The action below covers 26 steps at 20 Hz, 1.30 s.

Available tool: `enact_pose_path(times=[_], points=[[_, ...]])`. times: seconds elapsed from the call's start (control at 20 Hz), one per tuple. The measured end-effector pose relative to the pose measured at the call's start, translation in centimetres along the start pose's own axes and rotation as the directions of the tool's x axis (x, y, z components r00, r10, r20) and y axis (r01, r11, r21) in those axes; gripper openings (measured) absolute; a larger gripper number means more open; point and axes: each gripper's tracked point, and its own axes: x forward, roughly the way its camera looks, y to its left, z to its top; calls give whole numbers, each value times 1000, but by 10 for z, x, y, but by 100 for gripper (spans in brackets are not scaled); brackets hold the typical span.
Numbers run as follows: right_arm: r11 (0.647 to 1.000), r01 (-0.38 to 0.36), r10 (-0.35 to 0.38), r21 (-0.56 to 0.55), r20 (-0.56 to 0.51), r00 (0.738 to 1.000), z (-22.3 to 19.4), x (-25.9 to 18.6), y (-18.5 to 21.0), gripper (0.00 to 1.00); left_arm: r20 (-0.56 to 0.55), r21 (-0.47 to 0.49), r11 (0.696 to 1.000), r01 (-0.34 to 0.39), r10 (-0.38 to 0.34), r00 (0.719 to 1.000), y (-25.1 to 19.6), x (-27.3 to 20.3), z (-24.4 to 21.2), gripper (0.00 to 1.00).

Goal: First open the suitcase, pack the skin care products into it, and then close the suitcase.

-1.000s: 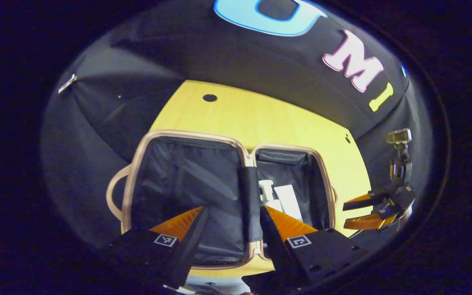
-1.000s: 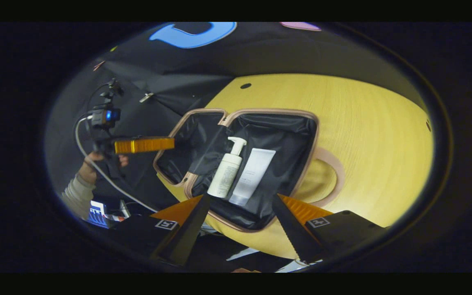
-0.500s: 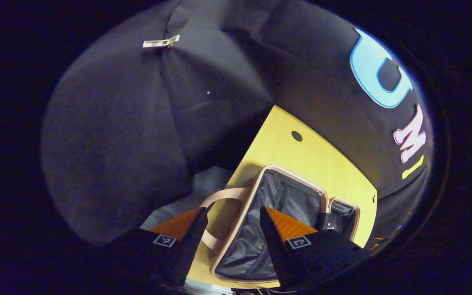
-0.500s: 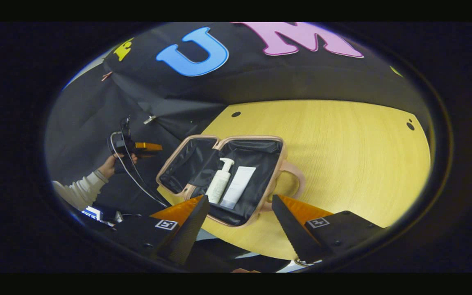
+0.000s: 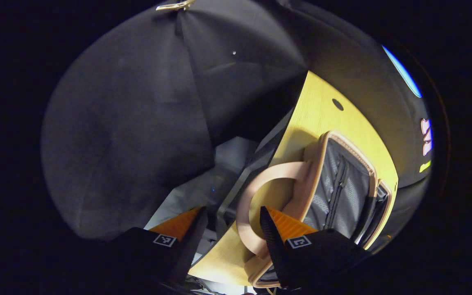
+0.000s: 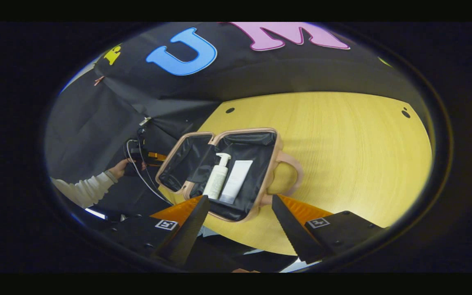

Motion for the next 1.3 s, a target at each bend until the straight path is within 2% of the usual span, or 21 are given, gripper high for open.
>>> enact_pose_path(times=[0.05,0.1,0.2,0.25,0.3,0.4,0.6,0.85,1.15,1.3], points=[[1000,7,-7,8,-4,1000,0,2,-2,98,-18,0,1000,5,-5,1000,-4,6,-3,82],[1000,10,-10,15,-6,1000,0,2,-4,98,-32,3,1000,12,-12,999,-5,12,-4,89],[1000,9,-9,29,-5,1000,4,4,-4,98,-96,-42,999,30,-34,995,-13,17,-12,68],[999,8,-8,40,-4,1000,6,5,-4,98,-86,-44,999,8,-11,996,-10,17,-11,52],[999,7,-7,48,-2,1000,7,5,-4,98,-71,-42,999,3,-6,997,-10,21,-5,29],[998,3,-3,57,1,1000,7,4,-6,98,-4,-37,999,19,-19,1000,-14,7,4,20],[998,6,-6,63,-1,1000,9,4,-16,98,75,28,998,47,-49,996,-25,-30,18,14],[995,-51,48,84,40,998,22,2,-13,98,168,103,989,110,-126,978,-63,-101,33,10],[990,-125,122,63,48,991,19,-23,-21,98,253,176,960,219,-259,932,-151,-207,30,8],[993,-117,115,27,52,992,15,-42,-39,98,271,250,935,252,-317,909,-210,-245,13,8]])
